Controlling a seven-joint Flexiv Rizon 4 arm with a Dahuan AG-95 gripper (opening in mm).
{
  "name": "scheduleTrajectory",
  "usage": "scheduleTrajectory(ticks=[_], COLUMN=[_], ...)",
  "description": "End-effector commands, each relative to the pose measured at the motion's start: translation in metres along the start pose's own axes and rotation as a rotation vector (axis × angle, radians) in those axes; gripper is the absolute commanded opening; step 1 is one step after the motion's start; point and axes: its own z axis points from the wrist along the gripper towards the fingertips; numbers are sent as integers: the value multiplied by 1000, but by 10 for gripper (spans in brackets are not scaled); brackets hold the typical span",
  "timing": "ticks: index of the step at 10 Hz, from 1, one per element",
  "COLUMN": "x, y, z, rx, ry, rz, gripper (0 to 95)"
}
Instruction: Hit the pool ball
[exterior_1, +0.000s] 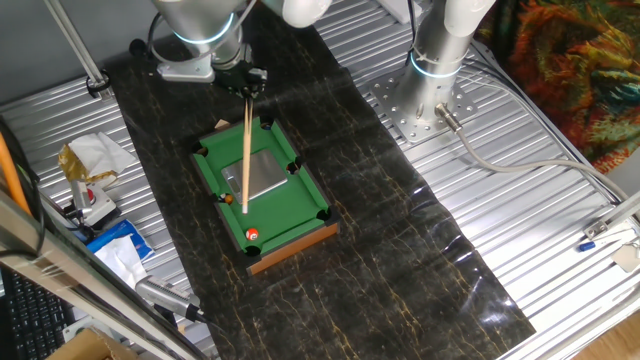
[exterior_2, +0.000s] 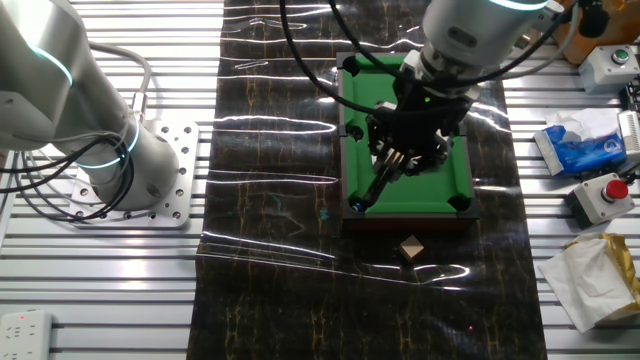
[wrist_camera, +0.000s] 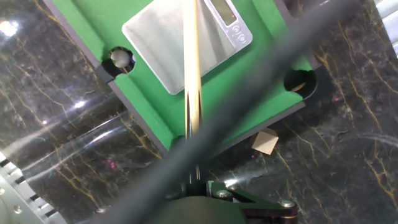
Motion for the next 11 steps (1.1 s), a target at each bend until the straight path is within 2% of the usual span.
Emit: scheduleTrajectory(ticks=[1,3,4,6,9,11], x=[0,0,0,0,0,0], y=[0,0,0,0,0,0], z=[0,0,0,0,0,0], rx=[0,1,21,42,38,37], ry=[1,-3,-3,-37,-32,-4], rz=[-2,-3,-19,0,-92,-142], gripper=[0,0,0,0,0,0])
